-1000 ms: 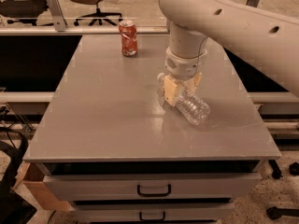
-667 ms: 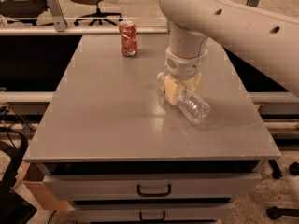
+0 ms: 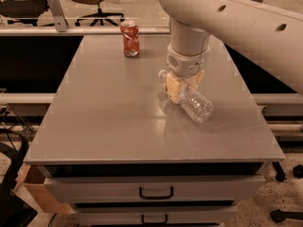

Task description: Place water bottle upright

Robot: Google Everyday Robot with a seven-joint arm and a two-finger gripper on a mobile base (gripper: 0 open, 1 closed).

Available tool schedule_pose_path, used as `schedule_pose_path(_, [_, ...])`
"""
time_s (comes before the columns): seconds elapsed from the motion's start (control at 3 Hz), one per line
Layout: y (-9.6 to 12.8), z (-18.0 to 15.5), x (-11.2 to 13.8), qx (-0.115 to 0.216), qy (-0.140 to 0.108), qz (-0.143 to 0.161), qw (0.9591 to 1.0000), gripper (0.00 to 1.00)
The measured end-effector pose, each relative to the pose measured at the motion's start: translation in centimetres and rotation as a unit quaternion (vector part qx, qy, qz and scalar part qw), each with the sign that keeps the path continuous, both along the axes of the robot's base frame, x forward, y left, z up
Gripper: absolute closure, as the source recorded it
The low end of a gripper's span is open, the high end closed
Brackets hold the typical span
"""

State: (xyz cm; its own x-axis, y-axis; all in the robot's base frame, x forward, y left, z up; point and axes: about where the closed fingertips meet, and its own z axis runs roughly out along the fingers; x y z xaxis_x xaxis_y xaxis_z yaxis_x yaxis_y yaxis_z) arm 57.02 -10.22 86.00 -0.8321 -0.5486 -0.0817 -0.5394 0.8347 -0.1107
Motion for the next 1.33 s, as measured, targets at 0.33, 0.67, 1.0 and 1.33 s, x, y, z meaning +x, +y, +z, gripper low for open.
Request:
schedule_pose_path(0.33, [-0.4,3.1,-0.1,0.01,-0.034,0.014,0.9993,1.0])
schedule_pose_path(0.67, [-1.6,5.9,-0.7,0.055,-0.071,0.031,0.9955,1.0])
schedule_pose_path(1.0, [-3.4,7.9,-1.4,0.134,-0.109,0.045,0.9839,1.0])
schedule_pose_path(1.33, [-5.6,9.1,-1.7,0.21,-0.143,0.061,0.9654,1.0])
